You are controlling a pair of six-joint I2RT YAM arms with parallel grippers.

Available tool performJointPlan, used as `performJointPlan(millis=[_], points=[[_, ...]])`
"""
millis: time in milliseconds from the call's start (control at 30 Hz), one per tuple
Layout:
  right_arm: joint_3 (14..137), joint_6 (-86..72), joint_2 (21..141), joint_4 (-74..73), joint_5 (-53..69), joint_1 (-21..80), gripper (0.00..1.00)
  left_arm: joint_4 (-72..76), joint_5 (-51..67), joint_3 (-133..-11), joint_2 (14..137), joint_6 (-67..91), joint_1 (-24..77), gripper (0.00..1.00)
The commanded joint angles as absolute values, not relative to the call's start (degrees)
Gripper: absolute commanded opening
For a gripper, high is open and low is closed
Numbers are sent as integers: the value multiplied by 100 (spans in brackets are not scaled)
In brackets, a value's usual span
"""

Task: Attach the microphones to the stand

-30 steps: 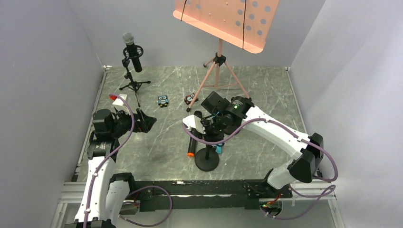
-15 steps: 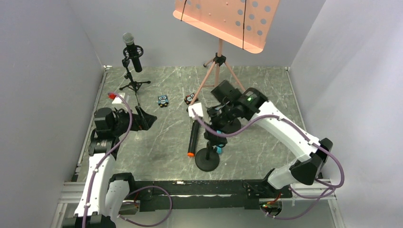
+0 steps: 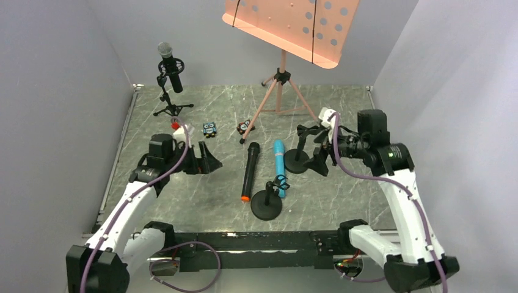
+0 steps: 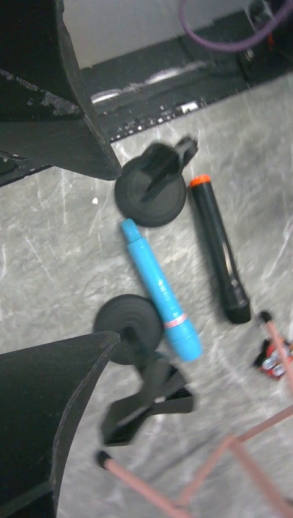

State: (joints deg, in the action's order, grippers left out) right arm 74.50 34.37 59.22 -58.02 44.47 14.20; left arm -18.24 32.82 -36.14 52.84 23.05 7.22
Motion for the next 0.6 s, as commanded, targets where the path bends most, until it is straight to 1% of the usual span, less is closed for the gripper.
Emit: performJointPlan(millis=[0,67,133,200,233,300,400,467,567], points=[[6253,2129,5322,-3869,4585,504,100,-2118,2165,-3988,5381,2467,1658,98],[5890,1771,5211,-3453,4683,72,100,-2250,1637,-4178,5649,2477,2218,97],[5407,1260,5132,-2827,5088,-455,99,-2356,1225,-4395,6009,2458,2687,97],[4830,669,5115,-2067,5843,-1012,99,-2428,930,-4674,6441,2395,3061,95],[4662,546,5155,-1922,6124,-1226,99,-2468,806,-4821,6671,2358,3214,95],[4667,621,5184,-2106,6109,-1333,98,-2545,614,-5173,7149,2270,3513,94],[4515,452,5022,-1922,5997,-1344,99,-2556,448,-5627,7764,2197,3790,93],[4509,464,4970,-1955,5983,-1345,99,-2496,447,-5850,8104,2201,3864,93],[4509,475,4925,-1969,5847,-1355,99,-2457,461,-6178,8619,2265,3934,90]])
